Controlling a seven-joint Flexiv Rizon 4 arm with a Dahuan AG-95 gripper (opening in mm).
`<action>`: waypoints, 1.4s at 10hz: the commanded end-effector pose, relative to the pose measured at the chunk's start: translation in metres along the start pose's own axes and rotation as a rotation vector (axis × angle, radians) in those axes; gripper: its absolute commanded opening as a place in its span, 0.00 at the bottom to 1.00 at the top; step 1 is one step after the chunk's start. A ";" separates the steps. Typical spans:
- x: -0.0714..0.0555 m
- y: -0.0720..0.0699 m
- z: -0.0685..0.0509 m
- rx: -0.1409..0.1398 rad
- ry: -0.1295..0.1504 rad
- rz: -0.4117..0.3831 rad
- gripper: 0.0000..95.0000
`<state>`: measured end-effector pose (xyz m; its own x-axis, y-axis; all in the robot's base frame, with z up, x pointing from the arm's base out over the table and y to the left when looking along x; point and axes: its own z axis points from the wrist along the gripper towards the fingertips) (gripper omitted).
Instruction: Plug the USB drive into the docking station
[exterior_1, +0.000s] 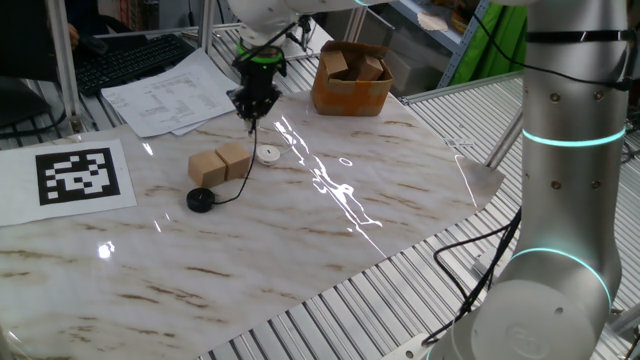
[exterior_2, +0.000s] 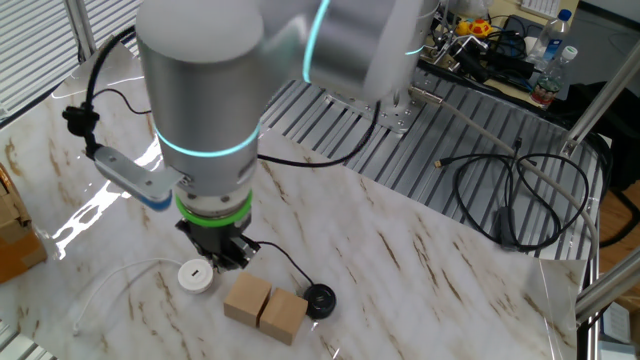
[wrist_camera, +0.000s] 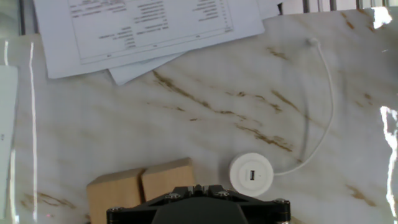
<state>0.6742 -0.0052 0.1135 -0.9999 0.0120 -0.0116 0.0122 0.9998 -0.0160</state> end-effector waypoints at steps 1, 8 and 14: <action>-0.001 -0.007 0.005 -0.010 -0.002 -0.009 0.00; 0.001 -0.029 0.023 -0.006 -0.007 0.006 0.00; 0.004 -0.039 0.035 -0.007 -0.010 0.074 0.00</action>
<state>0.6713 -0.0454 0.0774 -0.9958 0.0880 -0.0251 0.0881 0.9961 -0.0063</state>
